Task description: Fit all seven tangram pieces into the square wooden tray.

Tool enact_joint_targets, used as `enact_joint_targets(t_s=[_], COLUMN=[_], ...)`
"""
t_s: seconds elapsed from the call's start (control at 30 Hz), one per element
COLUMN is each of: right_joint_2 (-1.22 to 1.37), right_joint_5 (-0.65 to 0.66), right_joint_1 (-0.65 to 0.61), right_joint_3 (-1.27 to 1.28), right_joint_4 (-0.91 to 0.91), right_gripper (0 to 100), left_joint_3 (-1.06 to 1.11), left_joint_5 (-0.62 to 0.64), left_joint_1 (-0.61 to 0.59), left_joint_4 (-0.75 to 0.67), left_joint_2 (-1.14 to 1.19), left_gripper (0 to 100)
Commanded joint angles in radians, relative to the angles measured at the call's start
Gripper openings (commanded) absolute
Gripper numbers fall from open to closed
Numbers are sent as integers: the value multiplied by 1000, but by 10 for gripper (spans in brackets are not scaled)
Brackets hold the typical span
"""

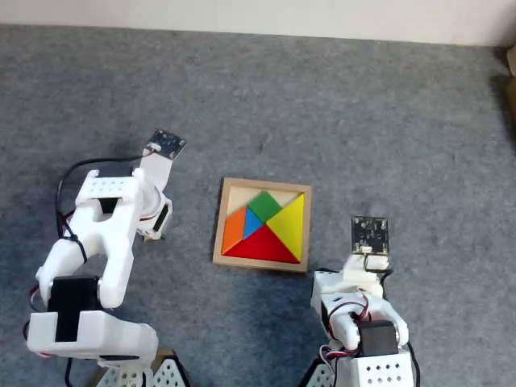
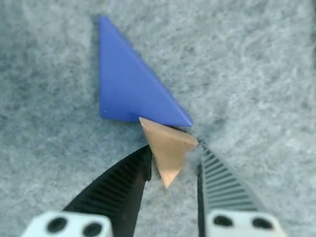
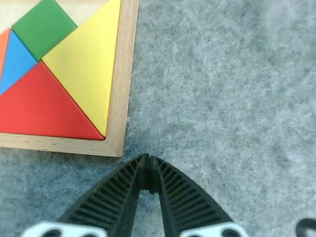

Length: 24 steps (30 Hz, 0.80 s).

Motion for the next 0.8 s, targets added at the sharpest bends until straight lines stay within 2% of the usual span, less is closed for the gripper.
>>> enact_joint_targets(t_s=[0.0,0.3,0.43,0.53,0.63,0.77], right_joint_2=[-19,-19,-19,-19,-19,-19], right_joint_5=[-8,-8,-8,-8,-8,-8], right_joint_1=[7,7,7,7,7,7], right_joint_3=[108,108,108,108,108,108], right_joint_4=[5,5,5,5,5,5], right_gripper=[5,5,5,5,5,5], left_joint_3=[-30,-70,-70,-50,-33,-16], left_joint_5=[-3,-54,-9,29,78,84], left_joint_1=[19,58,58,53,18,-10], left_joint_4=[63,198,196,195,137,66], left_joint_2=[-38,-191,-200,-199,-197,-142], left_gripper=[150,150,161,220,245,245])
